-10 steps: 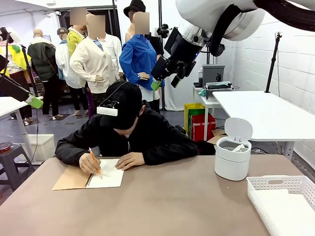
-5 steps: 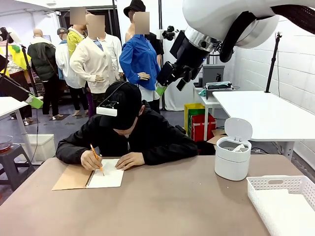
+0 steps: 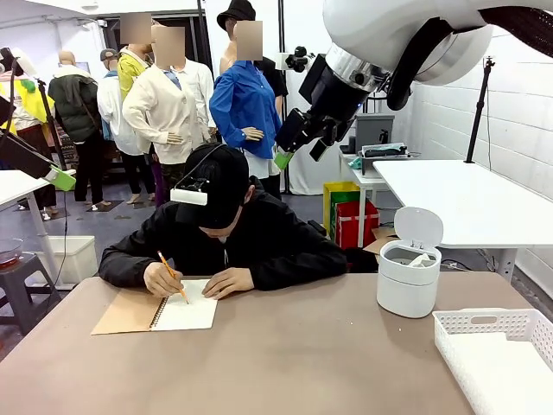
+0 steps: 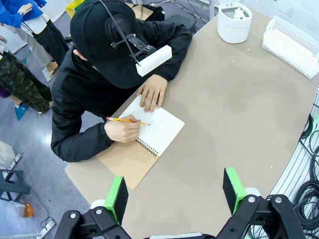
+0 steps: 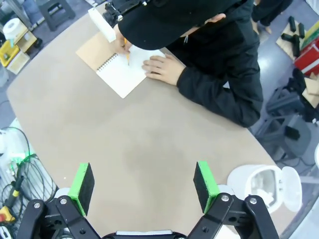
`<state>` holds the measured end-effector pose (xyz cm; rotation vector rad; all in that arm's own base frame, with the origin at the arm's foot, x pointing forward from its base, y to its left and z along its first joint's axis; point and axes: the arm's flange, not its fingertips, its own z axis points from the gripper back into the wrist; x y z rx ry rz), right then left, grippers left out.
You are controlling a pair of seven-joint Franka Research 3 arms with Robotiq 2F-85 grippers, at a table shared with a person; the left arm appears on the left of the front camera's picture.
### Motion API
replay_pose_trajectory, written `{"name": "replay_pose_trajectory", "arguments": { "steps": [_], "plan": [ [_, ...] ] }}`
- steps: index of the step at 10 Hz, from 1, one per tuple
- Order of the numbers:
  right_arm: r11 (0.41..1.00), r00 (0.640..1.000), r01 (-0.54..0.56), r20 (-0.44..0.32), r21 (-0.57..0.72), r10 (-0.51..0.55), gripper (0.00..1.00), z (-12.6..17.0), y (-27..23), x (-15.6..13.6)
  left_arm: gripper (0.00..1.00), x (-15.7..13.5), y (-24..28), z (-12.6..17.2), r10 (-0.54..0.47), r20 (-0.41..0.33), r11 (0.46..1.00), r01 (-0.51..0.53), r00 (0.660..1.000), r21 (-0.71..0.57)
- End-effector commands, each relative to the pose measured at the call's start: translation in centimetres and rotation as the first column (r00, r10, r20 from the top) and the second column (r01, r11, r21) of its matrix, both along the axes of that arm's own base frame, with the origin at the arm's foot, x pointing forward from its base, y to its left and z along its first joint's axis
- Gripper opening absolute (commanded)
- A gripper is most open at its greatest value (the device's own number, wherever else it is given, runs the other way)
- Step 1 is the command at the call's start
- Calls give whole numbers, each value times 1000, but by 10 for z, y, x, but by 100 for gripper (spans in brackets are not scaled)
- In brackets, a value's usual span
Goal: Sort the paper based on its condition.
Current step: If a person hands you a paper, place it in the Organizing basket , and if it's crumpled, put it in the Trash can.
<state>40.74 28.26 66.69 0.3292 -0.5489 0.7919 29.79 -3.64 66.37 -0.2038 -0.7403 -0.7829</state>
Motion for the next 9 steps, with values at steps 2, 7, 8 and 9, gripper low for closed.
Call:
{"name": "replay_pose_trajectory", "arguments": {
  "steps": [2,7,8,9],
  "plan": [
    [1000,1000,10,8,-6,-10,100,0,1,1,100,0,1,-1,4,4,1000,-4,1000,-3],
    [999,1000,-29,-5,40,29,100,2,1,-3,100,0,1,-1,4,4,1000,-4,1000,-3],
    [997,999,-49,-12,57,50,100,4,1,-6,100,0,1,-1,4,4,1000,-4,1000,-3],
    [998,999,-36,6,55,36,100,5,2,-9,100,0,1,-1,4,4,1000,-4,1000,-3]
  ]
}}
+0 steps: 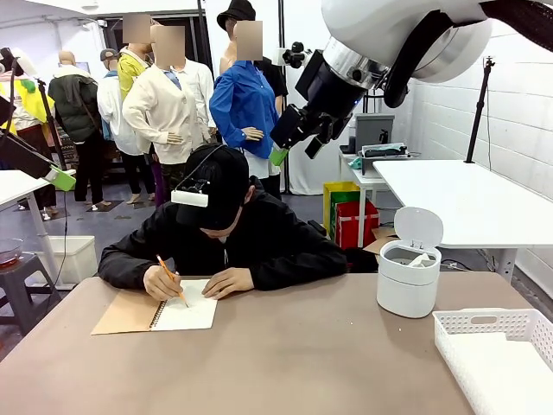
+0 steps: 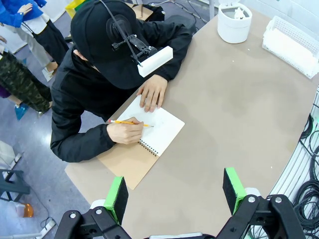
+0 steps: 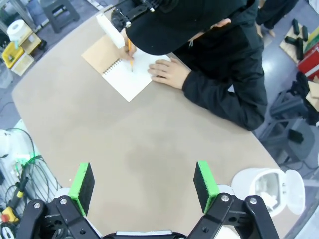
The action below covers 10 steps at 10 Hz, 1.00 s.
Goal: Sort the paper based on its condition.
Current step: If a person hands you a paper, place it in the Organizing basket , and if it's crumpled, put it in the Trash can.
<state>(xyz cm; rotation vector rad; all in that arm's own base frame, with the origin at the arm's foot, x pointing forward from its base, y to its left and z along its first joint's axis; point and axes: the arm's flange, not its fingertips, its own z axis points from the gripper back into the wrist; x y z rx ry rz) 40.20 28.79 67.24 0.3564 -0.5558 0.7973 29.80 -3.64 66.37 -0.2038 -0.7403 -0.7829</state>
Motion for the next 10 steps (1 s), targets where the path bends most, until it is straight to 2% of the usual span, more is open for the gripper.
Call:
{"name": "replay_pose_trajectory", "arguments": {
  "steps": [1,3,4,10],
  "plan": [
    [999,999,-37,16,28,36,100,0,1,-9,100,0,1,-1,4,4,1000,-4,1000,-3],
    [999,999,-44,-3,23,44,100,-1,7,-17,100,0,1,-1,4,4,1000,-4,1000,-3],
    [1000,1000,-17,8,4,17,100,4,6,-8,100,0,1,-1,4,4,1000,-4,1000,-3],
    [1000,1000,-17,8,4,17,100,4,6,-8,100,0,1,-1,4,4,1000,-4,1000,-3]
  ]
}}
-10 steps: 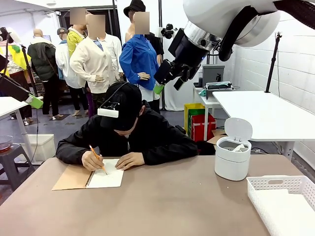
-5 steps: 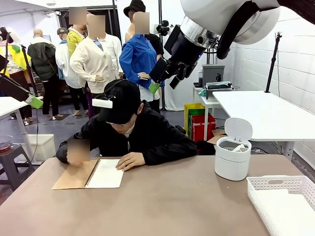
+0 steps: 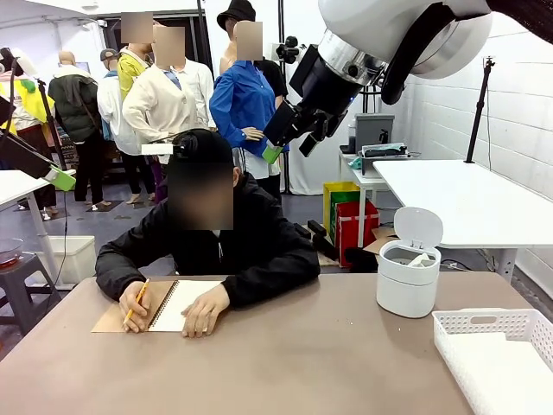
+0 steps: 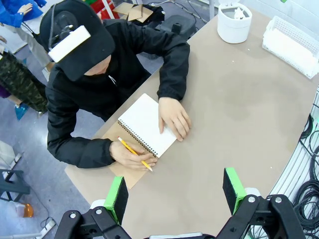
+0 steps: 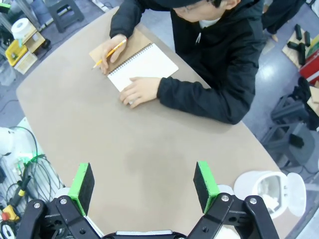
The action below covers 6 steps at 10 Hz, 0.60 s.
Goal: Sort the paper based on its condition.
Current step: If a person hands you a paper, place it in the Organizing basket , and if it's crumpled, put it in the Trash can.
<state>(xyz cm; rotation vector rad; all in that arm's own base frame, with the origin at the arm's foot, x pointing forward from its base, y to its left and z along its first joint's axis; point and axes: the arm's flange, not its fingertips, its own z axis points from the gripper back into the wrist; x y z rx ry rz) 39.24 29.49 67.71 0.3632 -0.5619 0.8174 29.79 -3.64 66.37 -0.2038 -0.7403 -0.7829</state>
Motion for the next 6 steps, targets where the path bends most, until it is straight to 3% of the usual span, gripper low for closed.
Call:
{"name": "replay_pose_trajectory", "arguments": {
  "steps": [1,6],
  "plan": [
    [1000,1000,3,0,0,-3,100,0,-1,1,100,0,1,-1,4,4,1000,-4,1000,-3],
    [1000,1000,3,0,0,-3,100,0,-1,1,100,0,1,-1,4,4,1000,-4,1000,-3]
  ]
}}
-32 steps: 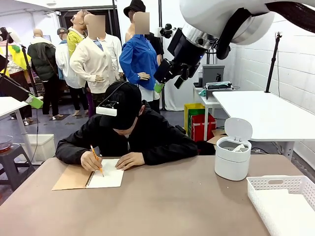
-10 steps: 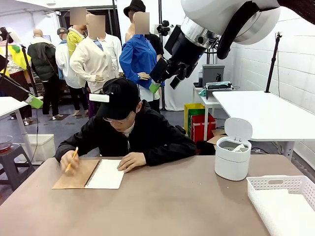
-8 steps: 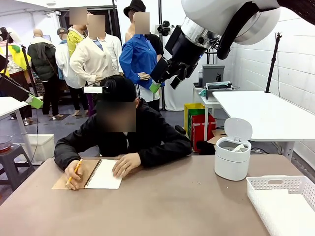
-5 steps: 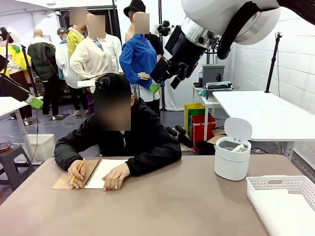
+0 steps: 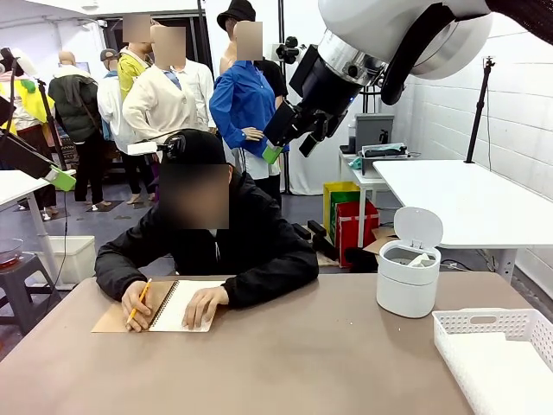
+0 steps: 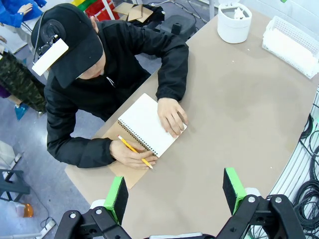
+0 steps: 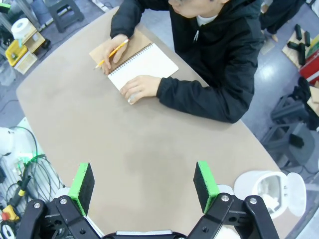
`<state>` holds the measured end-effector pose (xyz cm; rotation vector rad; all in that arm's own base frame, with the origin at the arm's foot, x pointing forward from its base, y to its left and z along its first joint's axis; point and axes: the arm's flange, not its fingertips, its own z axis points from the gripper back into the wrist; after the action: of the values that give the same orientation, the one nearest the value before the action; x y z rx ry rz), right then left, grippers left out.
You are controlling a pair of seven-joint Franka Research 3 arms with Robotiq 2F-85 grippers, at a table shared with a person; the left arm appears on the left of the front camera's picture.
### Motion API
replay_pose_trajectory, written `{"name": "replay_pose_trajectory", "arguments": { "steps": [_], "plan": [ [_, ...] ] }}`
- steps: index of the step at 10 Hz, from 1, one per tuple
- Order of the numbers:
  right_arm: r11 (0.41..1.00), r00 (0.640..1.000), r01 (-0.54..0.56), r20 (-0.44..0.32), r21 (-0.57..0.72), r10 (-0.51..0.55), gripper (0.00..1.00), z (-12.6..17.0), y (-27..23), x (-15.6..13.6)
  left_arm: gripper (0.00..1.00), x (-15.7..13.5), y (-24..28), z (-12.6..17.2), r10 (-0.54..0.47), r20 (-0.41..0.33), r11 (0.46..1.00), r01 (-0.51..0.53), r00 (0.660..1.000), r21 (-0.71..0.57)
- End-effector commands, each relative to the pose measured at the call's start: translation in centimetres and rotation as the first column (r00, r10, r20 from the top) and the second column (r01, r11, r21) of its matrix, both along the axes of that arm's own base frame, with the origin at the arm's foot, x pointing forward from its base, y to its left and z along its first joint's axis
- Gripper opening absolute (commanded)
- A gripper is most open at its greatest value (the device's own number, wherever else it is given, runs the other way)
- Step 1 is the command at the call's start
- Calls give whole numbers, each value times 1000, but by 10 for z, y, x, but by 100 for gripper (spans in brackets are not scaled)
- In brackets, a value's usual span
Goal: Sort the paper based on its condition.
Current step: If a person hands you a paper, place it in the Organizing basket , and if it's crumpled, put it in the Trash can.
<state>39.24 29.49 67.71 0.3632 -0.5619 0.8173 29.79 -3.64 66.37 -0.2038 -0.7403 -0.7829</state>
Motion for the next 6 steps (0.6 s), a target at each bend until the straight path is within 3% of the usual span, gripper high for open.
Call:
{"name": "replay_pose_trajectory", "arguments": {
  "steps": [1,6],
  "plan": [
    [1000,1000,3,0,0,-3,100,0,-1,1,100,0,1,-1,4,4,1000,-4,1000,-3],
    [1000,1000,3,0,0,-3,100,0,-1,1,100,0,1,-1,4,4,1000,-4,1000,-3]
  ]
}}
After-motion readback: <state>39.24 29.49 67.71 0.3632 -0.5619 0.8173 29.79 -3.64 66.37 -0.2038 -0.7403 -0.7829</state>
